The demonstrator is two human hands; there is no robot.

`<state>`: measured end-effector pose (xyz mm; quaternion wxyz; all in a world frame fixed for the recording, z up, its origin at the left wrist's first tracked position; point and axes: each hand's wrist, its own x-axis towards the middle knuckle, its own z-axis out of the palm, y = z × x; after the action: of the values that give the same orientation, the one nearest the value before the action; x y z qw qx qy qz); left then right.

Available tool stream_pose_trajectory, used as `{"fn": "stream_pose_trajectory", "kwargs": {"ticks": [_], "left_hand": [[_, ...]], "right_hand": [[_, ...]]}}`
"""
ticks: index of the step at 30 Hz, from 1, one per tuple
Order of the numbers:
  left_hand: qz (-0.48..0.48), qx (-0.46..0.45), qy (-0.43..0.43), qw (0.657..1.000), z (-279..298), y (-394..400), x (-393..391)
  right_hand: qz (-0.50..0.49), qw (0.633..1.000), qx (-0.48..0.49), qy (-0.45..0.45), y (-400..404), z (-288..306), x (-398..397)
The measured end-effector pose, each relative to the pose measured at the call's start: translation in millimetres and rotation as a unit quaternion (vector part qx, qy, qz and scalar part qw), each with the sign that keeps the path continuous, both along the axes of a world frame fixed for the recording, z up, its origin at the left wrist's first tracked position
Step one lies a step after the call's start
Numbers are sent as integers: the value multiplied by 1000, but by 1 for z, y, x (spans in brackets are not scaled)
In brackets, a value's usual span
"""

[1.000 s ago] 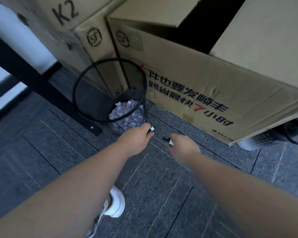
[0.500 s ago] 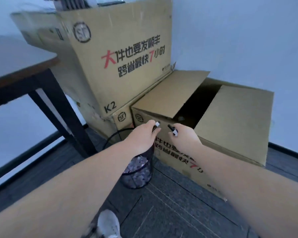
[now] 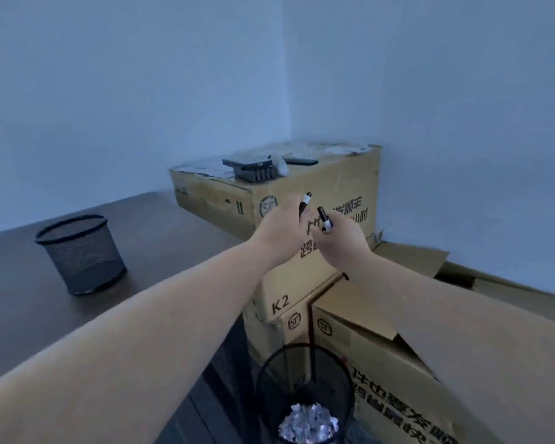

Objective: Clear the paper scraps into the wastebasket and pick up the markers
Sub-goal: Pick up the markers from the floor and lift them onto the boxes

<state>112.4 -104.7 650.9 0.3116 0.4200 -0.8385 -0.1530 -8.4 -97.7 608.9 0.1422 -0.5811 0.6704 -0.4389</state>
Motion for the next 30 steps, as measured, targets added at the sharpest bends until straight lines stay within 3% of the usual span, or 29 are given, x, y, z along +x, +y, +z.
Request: {"fn": "stream_pose_trajectory", "kwargs": {"ticks": [5,11,14,17,22,30], "left_hand": [[89,-56,20,994,70,-21,71],[173,-73,46,981,108,-34,168],[212,-64,76,972,111,-41,215],[255,-55,124,957,102,-44,249],[282,-30,214,935,86,-53,277],[274,-11,301,913,74,-76,289]], "right_hand": [[46,997,-41,-43,-33,68,63],[137,984,-87,-77,-57,119,168],[185,973,-108,-88,-63,132,223],[236,953,-96,-164,-69,133,270],[235,931,-88,-264,-83,125,321],[224,938,-95,-247,-106,122,341]]}}
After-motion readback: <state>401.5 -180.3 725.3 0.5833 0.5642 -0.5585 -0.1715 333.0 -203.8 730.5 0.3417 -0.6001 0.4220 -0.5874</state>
